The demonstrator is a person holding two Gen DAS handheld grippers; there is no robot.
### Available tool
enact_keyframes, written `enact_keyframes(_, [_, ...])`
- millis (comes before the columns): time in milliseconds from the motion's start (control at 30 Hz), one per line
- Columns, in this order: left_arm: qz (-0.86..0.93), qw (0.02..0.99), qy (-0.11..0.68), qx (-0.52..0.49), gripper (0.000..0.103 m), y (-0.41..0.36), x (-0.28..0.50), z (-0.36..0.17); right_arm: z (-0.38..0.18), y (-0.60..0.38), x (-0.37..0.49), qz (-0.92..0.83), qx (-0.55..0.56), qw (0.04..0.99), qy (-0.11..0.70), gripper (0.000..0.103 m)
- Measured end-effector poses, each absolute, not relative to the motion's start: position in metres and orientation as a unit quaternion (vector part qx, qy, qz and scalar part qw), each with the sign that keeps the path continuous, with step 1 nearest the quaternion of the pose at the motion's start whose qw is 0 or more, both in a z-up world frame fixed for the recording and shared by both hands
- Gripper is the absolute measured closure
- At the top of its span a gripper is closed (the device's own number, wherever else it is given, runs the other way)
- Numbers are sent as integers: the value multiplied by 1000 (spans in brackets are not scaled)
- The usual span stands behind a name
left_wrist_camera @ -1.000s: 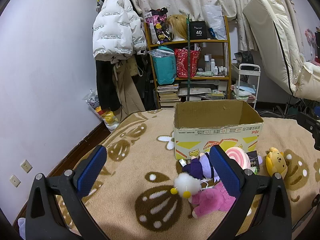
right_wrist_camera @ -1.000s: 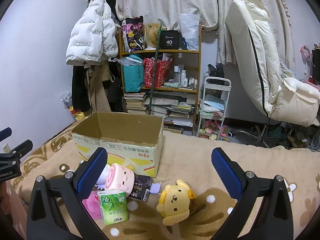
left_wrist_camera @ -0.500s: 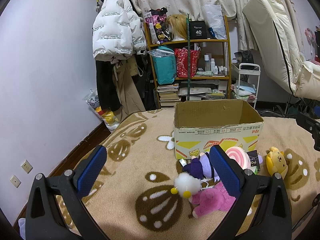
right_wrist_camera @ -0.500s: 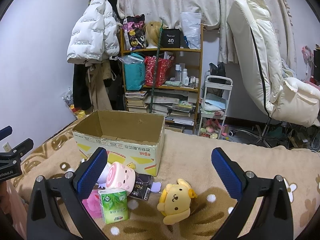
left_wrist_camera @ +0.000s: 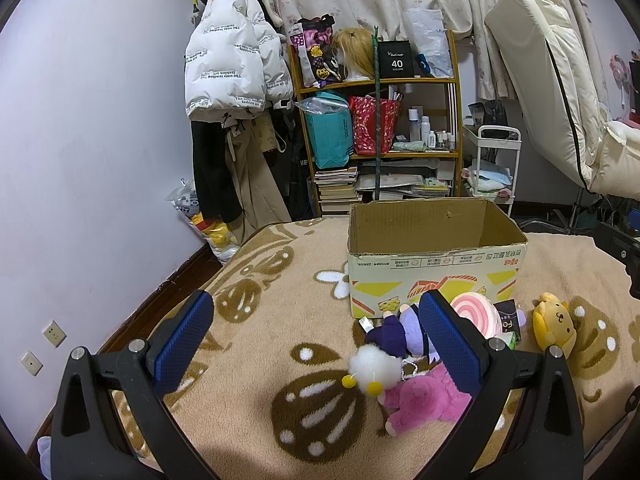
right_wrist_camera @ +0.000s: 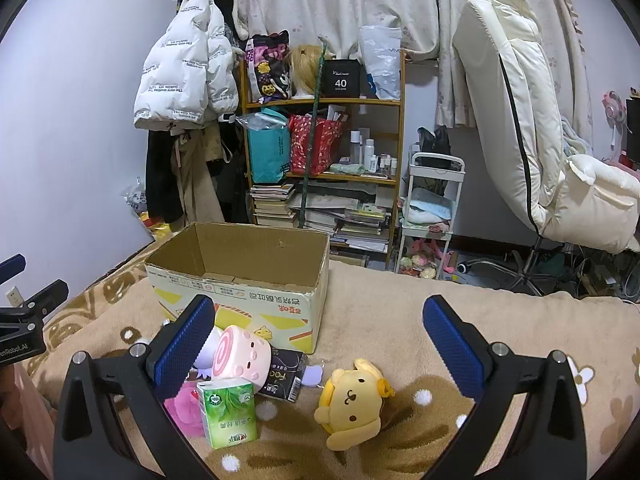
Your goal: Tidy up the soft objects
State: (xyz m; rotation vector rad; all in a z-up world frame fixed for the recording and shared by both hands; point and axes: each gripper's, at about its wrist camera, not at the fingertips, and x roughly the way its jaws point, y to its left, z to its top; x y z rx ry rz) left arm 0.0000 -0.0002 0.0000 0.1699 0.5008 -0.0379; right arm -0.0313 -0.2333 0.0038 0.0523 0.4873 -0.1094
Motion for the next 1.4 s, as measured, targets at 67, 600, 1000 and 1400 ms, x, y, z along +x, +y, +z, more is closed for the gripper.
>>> enact_keyframes(67, [-19,965,248,84,2,0,0,0,3,-233,-32,-54,26,969,241,0])
enact_keyframes(600, [-18,965,248,85,2,0,0,0,4,-233,-32,-54,27,969,241,0])
enact_keyframes(1000, [-19,965,248,85,2,0,0,0,5,-233,-32,-54,28,969,240,0])
enact_keyframes(1400, [-18,965,248,86,2,0,0,0,5,-234,-31,-55,29,969,240,0])
